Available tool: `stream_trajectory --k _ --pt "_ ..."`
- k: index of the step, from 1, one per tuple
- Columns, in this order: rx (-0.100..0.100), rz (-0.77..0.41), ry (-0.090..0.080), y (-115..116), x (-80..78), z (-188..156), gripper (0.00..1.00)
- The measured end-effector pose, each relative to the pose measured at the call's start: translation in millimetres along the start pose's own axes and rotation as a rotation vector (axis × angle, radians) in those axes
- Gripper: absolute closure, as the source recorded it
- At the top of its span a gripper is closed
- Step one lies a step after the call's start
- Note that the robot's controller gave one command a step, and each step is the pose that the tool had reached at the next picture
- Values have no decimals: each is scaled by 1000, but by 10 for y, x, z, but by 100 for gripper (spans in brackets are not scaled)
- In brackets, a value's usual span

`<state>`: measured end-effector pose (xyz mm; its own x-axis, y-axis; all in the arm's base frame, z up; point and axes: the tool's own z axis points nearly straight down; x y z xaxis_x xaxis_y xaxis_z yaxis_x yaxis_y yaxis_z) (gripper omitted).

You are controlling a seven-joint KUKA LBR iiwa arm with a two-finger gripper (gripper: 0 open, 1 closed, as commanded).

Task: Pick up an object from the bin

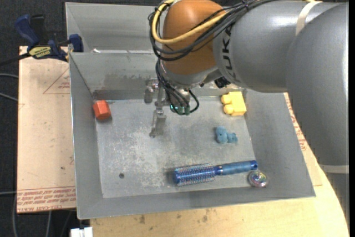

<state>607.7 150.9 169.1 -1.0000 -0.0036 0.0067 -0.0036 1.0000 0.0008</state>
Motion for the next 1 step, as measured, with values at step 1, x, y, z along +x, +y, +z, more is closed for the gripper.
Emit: stream_trajectory --k 1 --pt "-4 335 -10 545 -325 -54 0"
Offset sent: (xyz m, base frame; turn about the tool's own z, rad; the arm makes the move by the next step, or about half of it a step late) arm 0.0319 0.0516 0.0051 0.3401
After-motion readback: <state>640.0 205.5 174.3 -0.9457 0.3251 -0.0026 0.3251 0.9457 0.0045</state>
